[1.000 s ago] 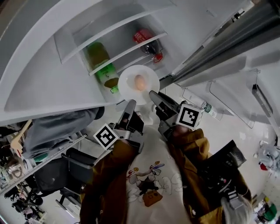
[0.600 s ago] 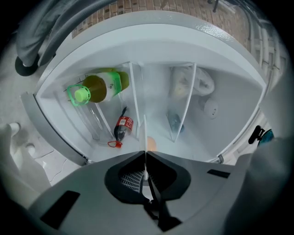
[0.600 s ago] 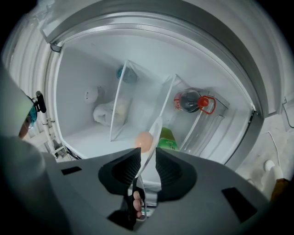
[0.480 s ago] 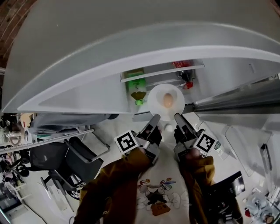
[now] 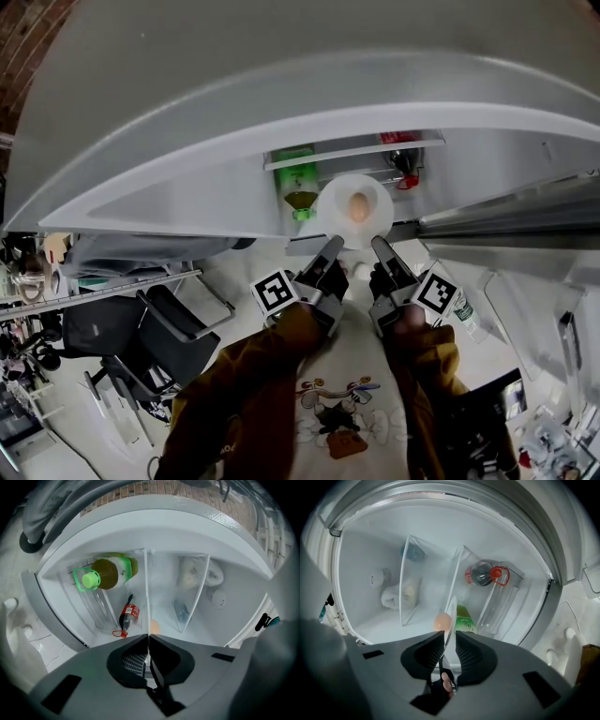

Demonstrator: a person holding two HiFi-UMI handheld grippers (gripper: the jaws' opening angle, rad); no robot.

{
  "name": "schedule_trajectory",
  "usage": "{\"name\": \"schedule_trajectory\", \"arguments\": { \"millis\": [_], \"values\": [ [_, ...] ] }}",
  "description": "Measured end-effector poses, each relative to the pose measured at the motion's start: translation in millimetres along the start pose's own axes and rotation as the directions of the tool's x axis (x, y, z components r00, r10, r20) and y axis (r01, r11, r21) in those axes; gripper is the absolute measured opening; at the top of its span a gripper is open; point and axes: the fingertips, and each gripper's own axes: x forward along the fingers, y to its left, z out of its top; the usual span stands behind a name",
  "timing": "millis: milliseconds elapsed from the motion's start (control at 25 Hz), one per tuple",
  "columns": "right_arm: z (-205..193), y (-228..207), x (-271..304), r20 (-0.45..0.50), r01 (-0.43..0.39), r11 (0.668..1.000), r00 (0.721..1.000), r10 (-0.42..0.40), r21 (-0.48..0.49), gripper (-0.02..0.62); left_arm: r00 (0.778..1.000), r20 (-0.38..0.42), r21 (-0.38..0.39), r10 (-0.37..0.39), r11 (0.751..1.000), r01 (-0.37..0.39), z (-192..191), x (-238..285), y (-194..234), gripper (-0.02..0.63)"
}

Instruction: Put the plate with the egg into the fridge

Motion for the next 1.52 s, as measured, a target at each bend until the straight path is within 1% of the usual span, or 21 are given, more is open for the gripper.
{"name": "schedule_trajectory", "arguments": {
  "millis": [80, 200, 320, 520, 760, 880, 1040, 1080, 1160, 1240, 1320, 1440, 1520],
  "values": [
    [-1.3, -2.4, 1.1, 0.003, 0.003, 0.999, 1.0, -0.003, 0.037, 0.08, 1.0, 0.001, -0.003, -0.006, 1.0, 0.006, 0.1, 0.3, 2.6, 0.011],
    [-4.2, -5.3, 4.9, 0.009, -0.007, 0.996, 1.0, 0.006, 0.085, 0.035, 1.0, 0.011, -0.018, 0.002, 1.0, -0.002, 1.7, -1.7, 9.9, 0.011],
    [-5.4, -7.0, 9.2, 0.011, -0.011, 0.994, 1.0, 0.009, 0.108, 0.024, 1.0, 0.029, -0.025, 0.006, 1.0, -0.005, 5.0, -3.9, 14.8, 0.011],
    [-3.4, -7.8, 13.5, 0.009, -0.03, 0.992, 1.0, 0.029, 0.123, 0.015, 0.999, 0.043, -0.017, -0.007, 1.0, 0.008, 8.2, -1.4, 17.6, 0.011],
    [7.5, -29.6, 21.0, 0.005, -0.001, 0.992, 1.0, 0.0, 0.123, 0.014, 0.999, 0.035, -0.003, 0.004, 1.0, -0.004, 10.5, 14.9, 38.5, 0.009],
    [11.6, -44.6, 26.3, -0.011, 0.019, 0.992, 1.0, -0.018, 0.124, 0.014, 0.999, 0.027, 0.001, 0.03, 1.0, -0.03, 12.4, 21.9, 54.8, 0.009],
    [15.4, -61.4, 38.0, -0.021, 0.024, 0.986, 1.0, -0.021, 0.164, 0.014, 0.999, 0.036, -0.002, 0.001, 1.0, -0.001, 19.6, 33.2, 68.7, 0.011],
    [16.4, -66.7, 41.3, -0.023, 0.027, 0.984, 0.999, -0.023, 0.173, 0.014, 0.999, 0.037, 0.006, 0.008, 1.0, -0.008, 21.8, 35.9, 73.6, 0.011],
    [17.9, -77.7, 47.4, -0.033, 0.038, 0.98, 0.999, -0.033, 0.198, 0.014, 0.998, 0.037, 0.035, 0.05, 0.998, -0.051, 26.3, 38.9, 87.0, 0.011],
    [19.4, -85.3, 53.4, -0.043, 0.043, 0.976, 0.998, -0.035, 0.215, 0.014, 0.997, 0.044, 0.039, 0.069, 0.997, -0.071, 29.5, 41.8, 97.3, 0.011],
    [20.5, -90.2, 59.8, -0.05, 0.045, 0.977, 0.998, -0.035, 0.207, 0.014, 0.997, 0.055, 0.026, 0.051, 0.998, -0.053, 33.1, 44.7, 103.2, 0.011],
    [22.7, -95.7, 68.3, -0.068, 0.056, 0.982, 0.997, -0.044, 0.182, 0.014, 0.997, 0.068, 0.032, 0.048, 0.998, -0.05, 40.0, 46.6, 113.3, 0.011],
    [25.8, -97.9, 72.6, -0.075, 0.05, 0.98, 0.997, -0.036, 0.192, 0.014, 0.996, 0.075, 0.035, 0.041, 0.998, -0.043, 42.0, 50.9, 115.6, 0.011]
  ]
}}
